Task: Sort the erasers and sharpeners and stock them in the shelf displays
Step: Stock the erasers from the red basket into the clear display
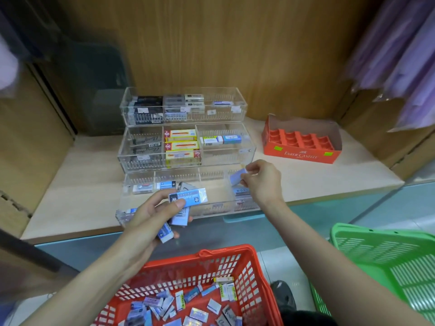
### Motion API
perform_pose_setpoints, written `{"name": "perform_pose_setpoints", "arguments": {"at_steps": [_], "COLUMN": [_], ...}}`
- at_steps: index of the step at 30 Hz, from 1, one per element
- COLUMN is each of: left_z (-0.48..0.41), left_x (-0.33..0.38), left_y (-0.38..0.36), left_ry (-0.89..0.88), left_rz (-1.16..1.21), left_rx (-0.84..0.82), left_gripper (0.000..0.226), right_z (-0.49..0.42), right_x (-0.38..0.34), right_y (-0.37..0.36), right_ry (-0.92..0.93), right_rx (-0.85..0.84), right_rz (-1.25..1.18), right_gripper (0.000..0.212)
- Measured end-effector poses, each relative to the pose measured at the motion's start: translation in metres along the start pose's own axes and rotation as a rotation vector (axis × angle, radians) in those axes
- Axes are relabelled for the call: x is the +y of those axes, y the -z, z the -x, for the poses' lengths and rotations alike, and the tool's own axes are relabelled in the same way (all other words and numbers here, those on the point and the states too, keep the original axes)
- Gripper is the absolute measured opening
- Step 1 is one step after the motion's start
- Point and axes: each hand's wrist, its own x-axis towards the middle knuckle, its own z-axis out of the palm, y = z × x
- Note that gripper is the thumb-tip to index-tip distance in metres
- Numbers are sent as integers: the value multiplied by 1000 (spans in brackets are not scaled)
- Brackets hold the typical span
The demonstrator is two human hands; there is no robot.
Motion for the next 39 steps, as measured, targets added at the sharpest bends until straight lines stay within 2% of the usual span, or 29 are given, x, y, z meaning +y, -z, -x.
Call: {"name": "perform_pose_setpoints", "arguments": {"at_steps": [3,6,11,14,16,18,21,22,24,26,28,34,39], "left_z": [1,2,3,2,2,3,7,9,14,20,24,36,41], "left_x": [1,2,3,2,2,3,5,6,7,10,11,15,18], "left_y": [2,2,2,5,6,8,12,13,15,15,17,23,29], "left_ry": [7,7,10,5,3,2,19,23,22,17,13,26,0], "left_rz": [4,2,10,-1,3,-3,23,39,49,37,27,65,34], "left_rx": [-7,-13,-16,-10,-4,0,4,2,-13,-24,-34,-69,-49], "left_gripper": [45,44,46,53,59,67,56,51,52,57,54,43,58], "right_z": [2,2,-2,-9,-11,-6,16,26,53,85,110,130,130], "right_x": [-3,-7,-12,-6,5,10,-1,-11,-35,-56,-66,-70,-70], "right_y": [-6,-4,9,14,15,19,26,27,24,20,15,4,-4], "right_ry": [28,132,313,353,324,225,253,277,251,110,18,-35,-246], "right_rx": [-12,-86,-197,-263,-264,-185,-61,-94,-302,-583,-710,-597,-698], "right_rz": [86,273,861,917,781,543,314,250,22,-287,-430,-643,-1005], "right_gripper": [19,23,25,31,36,37,29,25,18,12,17,18,28]}}
